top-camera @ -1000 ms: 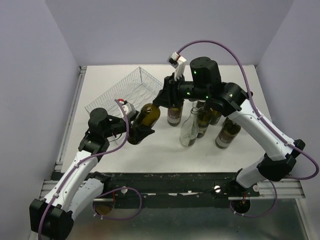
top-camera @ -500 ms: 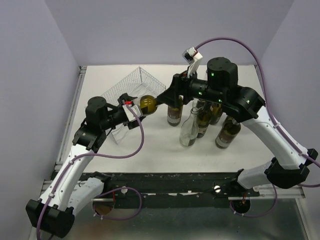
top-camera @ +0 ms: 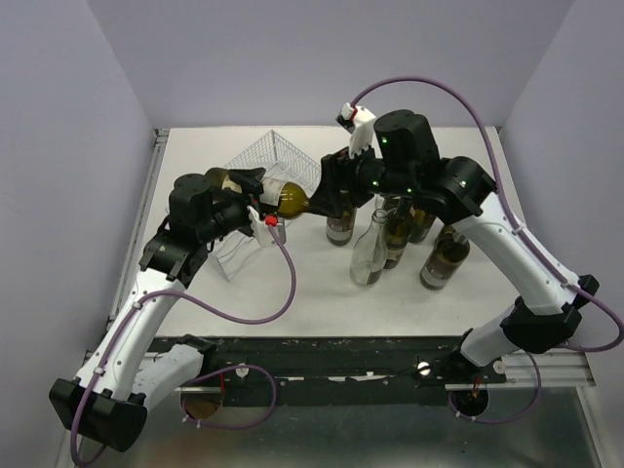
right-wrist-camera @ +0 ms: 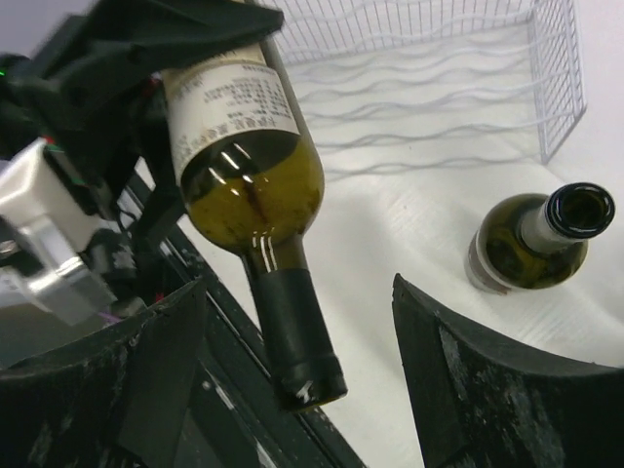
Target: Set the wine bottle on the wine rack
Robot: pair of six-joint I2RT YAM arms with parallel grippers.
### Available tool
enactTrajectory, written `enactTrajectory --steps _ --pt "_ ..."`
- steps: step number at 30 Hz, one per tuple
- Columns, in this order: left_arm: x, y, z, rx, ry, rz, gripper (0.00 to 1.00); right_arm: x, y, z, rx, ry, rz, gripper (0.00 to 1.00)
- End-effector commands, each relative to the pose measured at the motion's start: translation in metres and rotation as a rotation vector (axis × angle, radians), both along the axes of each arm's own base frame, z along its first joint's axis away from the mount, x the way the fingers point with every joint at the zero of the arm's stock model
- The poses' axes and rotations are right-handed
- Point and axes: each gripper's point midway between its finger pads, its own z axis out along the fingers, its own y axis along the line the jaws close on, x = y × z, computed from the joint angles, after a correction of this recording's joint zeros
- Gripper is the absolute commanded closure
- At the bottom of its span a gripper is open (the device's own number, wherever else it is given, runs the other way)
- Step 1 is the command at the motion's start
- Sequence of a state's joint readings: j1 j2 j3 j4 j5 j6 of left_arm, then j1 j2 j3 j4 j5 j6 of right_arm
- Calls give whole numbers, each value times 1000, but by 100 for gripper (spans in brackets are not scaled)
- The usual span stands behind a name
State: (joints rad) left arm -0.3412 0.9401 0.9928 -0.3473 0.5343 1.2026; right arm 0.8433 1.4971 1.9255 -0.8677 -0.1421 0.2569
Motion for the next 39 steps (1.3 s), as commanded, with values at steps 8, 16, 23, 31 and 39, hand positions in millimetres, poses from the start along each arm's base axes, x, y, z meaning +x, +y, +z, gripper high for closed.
enactTrajectory --steps 8,16,23,31,39 --pt "-5 -28 61 145 -367 -100 100 -12 0 -77 -270 129 157 27" --pt "7 -26 60 141 -359 -57 100 -21 5 -103 -294 190 217 25" --pt "8 -29 60 124 -347 -65 100 -22 13 -115 -311 207 248 23" --pt "10 -31 64 86 -342 -55 100 -19 27 -124 -297 212 258 32" --pt "13 -31 69 40 -338 -35 100 -15 27 -133 -322 208 230 76"
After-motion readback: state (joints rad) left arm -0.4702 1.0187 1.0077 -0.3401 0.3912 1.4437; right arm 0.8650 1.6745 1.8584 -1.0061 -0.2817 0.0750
